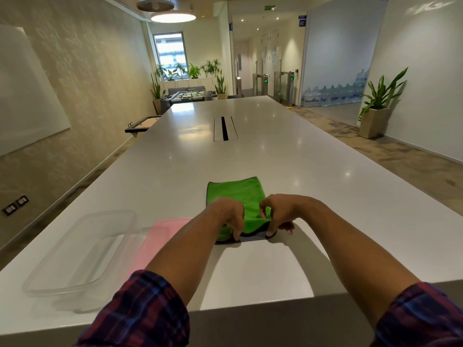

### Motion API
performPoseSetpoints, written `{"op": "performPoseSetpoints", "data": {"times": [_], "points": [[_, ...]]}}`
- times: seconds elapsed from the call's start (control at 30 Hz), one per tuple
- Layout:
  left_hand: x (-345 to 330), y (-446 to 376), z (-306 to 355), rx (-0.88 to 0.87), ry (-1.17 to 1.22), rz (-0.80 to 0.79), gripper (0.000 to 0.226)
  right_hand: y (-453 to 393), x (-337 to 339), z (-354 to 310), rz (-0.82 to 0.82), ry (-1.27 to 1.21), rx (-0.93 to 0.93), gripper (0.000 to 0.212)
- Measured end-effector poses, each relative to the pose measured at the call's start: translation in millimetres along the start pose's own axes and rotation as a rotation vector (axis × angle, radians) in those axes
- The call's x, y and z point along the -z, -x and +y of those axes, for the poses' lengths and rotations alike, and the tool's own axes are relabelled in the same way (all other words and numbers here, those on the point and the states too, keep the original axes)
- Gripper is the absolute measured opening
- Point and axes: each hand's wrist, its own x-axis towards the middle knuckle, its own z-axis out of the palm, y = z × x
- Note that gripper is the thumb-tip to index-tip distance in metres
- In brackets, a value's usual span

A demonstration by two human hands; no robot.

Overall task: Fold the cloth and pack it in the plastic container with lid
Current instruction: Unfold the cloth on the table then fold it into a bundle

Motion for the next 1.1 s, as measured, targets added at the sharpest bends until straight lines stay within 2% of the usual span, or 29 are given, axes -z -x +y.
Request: {"op": "performPoseSetpoints", "data": {"times": [0.1, 0.17, 0.27, 0.4, 0.5, 0.6, 0.67, 0.8, 0.93, 1.03, 1.1], "points": [[-1, 1, 2, -0.011, -0.057, 0.004, 0.055, 5, 5, -2, -0.044, -0.102, 0.029, 0.058], [0, 4, 3, -0.016, -0.105, 0.019, 0.062, 6, 7, 1, -0.045, -0.027, 0.043, 0.056], [1, 9, 3, -0.016, -0.175, -0.005, 0.057, 5, 5, 7, -0.107, 0.094, 0.031, 0.045], [-7, 10, 1, 0.008, -0.239, -0.085, 0.059, 5, 2, 15, -0.184, 0.099, 0.024, 0.036], [-7, 10, -2, 0.0, -0.206, -0.132, 0.048, 4, 4, 15, -0.182, 0.1, 0.032, 0.037], [-4, 7, -4, -0.033, -0.112, -0.174, 0.039, -1, 0, 16, -0.092, 0.139, 0.084, 0.05], [-4, 5, -4, -0.058, -0.015, -0.135, 0.046, -4, -4, 15, -0.074, 0.14, 0.115, 0.049], [-6, 2, -3, -0.107, 0.086, -0.077, 0.058, -6, -4, 20, 0.034, 0.061, 0.135, 0.026], [-10, -1, -3, -0.079, 0.132, -0.023, 0.073, 0, 2, 22, 0.127, -0.211, 0.246, 0.013], [-12, -3, -4, -0.07, 0.125, 0.211, 0.085, 3, 6, 20, 0.246, -0.469, 0.328, 0.019], [-9, -3, -6, -0.096, 0.071, 0.347, 0.073, 2, 7, 18, 0.329, -0.545, 0.36, 0.023]]}}
